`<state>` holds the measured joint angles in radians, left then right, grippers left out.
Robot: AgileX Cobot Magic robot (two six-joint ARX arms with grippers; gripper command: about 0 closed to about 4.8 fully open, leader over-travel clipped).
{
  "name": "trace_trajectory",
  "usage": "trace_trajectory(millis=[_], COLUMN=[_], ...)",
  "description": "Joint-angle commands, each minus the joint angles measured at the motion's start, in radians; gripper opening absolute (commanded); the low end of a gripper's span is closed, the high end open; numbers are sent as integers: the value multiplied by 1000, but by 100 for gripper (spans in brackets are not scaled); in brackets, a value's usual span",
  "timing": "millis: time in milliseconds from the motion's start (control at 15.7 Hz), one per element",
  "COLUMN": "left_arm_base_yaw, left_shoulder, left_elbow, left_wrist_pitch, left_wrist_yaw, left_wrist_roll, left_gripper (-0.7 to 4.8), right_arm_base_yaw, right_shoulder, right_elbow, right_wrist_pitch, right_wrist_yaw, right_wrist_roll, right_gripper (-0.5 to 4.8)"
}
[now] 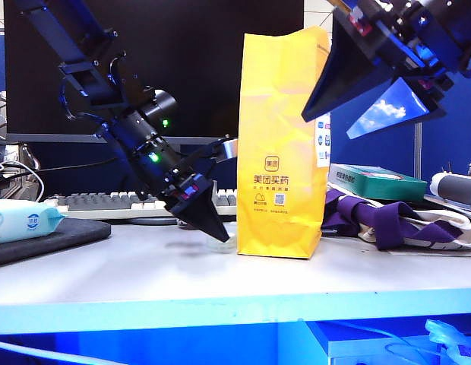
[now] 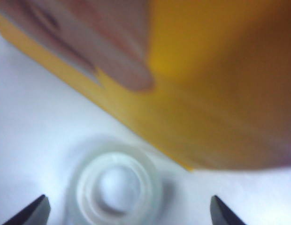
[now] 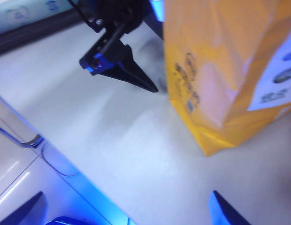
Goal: Pick up the transparent tape and throw it into the yellow paper bag.
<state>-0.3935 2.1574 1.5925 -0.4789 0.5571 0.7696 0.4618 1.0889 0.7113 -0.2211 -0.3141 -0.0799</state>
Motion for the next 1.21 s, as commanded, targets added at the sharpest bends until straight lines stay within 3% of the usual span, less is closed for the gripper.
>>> trace_trajectory(millis=[64, 318, 573, 700, 1210], left_arm_base_yaw=[0, -8, -8, -8, -9], left_shoulder=[15, 34, 37, 42, 41], left_elbow=[2, 2, 2, 2, 12], left_wrist_pitch=[30, 35, 68, 70, 108], left_wrist_yaw=[9, 6, 4, 5, 7], left_wrist_roll=[-25, -26, -51, -57, -147], left_gripper=[479, 451, 283, 231, 201], right_arm_base_yaw=[1, 1, 1, 1, 1], right_shoulder=[8, 19, 24, 24, 34], right_elbow=[5, 5, 5, 5, 5], right_wrist_pitch=[26, 47, 48, 50, 58], right_wrist_yaw=[2, 2, 2, 2, 1], right_wrist_roll=[-3, -3, -3, -3, -2], right_gripper=[462, 462, 461, 458, 458])
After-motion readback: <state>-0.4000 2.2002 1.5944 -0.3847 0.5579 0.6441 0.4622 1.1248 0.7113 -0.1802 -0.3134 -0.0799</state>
